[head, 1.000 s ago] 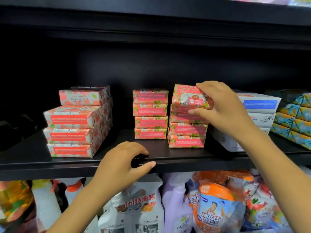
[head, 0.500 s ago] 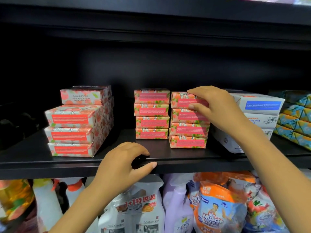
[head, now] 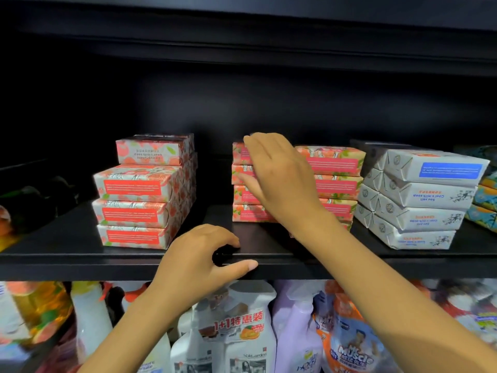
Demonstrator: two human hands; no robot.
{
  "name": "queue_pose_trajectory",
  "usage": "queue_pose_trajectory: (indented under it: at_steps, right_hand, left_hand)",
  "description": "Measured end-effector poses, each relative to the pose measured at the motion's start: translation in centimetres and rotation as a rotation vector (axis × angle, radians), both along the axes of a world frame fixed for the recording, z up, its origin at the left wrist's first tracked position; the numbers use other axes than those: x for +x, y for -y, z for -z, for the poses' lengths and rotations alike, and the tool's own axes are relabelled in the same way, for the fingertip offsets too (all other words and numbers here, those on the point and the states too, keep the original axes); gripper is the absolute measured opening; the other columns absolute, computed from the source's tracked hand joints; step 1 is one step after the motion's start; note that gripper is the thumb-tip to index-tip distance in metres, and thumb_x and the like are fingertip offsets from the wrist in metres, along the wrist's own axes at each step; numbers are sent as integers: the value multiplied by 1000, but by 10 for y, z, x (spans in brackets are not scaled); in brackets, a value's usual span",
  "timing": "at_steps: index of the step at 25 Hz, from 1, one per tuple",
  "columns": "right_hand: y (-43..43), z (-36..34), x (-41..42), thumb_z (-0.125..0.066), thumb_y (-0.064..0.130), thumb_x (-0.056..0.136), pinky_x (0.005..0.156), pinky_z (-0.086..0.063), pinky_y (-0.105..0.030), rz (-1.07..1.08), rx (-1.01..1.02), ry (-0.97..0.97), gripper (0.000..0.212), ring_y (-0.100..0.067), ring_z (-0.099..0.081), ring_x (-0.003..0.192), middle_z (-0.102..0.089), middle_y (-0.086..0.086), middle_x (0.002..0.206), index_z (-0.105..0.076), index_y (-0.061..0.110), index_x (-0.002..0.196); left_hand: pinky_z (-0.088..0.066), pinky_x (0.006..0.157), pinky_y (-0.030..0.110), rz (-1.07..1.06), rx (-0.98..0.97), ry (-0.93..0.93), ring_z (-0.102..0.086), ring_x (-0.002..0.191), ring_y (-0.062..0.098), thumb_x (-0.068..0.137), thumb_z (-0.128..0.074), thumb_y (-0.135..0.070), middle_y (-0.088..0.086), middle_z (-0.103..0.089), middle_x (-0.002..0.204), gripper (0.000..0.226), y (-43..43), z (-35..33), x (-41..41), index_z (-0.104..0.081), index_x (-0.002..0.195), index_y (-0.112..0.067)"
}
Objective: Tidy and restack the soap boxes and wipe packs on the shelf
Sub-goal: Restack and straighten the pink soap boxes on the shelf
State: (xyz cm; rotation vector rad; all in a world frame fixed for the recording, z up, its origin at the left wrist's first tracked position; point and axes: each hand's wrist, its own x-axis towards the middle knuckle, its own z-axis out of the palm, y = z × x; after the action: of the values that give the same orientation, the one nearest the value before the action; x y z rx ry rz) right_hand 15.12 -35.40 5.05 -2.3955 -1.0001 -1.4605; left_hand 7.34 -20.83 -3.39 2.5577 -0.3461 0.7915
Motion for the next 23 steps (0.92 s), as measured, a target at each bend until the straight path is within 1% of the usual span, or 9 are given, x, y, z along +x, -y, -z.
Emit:
queue_pose_trajectory:
  at_steps: [4,8,11,14,16,18,20,22,23]
  right_hand:
    - [-27,-3,18,-54,18,92,88,-38,-30,186,-22,-106,30,-23,-48,107,-55,-9,117,-49,8,119]
    - [-28,-1,21,-61,15,87,80,-38,-29,204,-8,-57,23,-22,-49,98,-57,-8,108,-53,11,108]
    - [-23,0,17,-64,5,81,76,-42,-33,76,64,21,21,-26,-54,90,-61,-11,98,-59,6,102]
    - [-15,5,5,-65,5,78,77,-47,-34,-170,207,107,22,-29,-60,90,-66,-14,96,-64,0,100]
    - [-7,11,-7,-61,8,80,82,-47,-32,-303,310,136,26,-28,-60,95,-66,-14,100,-64,-2,104]
    - [3,21,-18,-61,7,81,85,-48,-35,-381,332,204,26,-27,-59,99,-66,-14,102,-65,-2,105]
    - [11,34,-25,-65,7,83,87,-48,-38,-401,257,336,21,-27,-59,100,-68,-15,100,-68,-3,101]
    - [16,45,-29,-68,9,83,81,-50,-38,-418,182,449,17,-26,-61,95,-70,-15,95,-70,-3,96]
    - [17,49,-31,-71,8,82,76,-51,-39,-429,161,478,16,-27,-63,92,-70,-15,93,-71,-3,94]
  left_hand:
    - [-47,82,17,24,-63,-10,-57,95,-4,69,-67,-65,-21,-66,96,45,-1,0,0,-72,95,-29]
    - [-47,83,19,32,-79,4,-57,96,-3,71,-69,-56,-19,-67,98,37,-2,1,-2,-72,96,-28]
    - [-48,83,21,23,-70,3,-57,97,-2,71,-68,-58,-18,-67,98,40,-2,1,-1,-72,96,-28]
    - [-47,81,17,16,-100,-12,-59,94,-5,65,-64,-70,-22,-67,94,46,-1,1,-4,-71,93,-34]
    - [-49,79,15,81,-315,-12,-62,91,-5,62,-60,-70,-23,-70,90,44,-1,-3,-5,-71,88,-36]
    - [-55,73,22,214,-705,-38,-69,85,8,63,-60,-66,-8,-74,87,46,-2,-13,-1,-74,84,-27]
    - [-57,60,24,311,-1045,-171,-71,73,21,53,-62,-77,11,-74,79,71,-3,-27,1,-73,82,-12]
    - [-53,51,21,367,-1143,-260,-70,64,18,43,-64,-86,14,-73,75,86,0,-36,0,-75,81,-9]
    - [-52,49,19,364,-1140,-266,-69,62,15,44,-66,-84,10,-73,72,77,4,-38,-1,-77,78,-15]
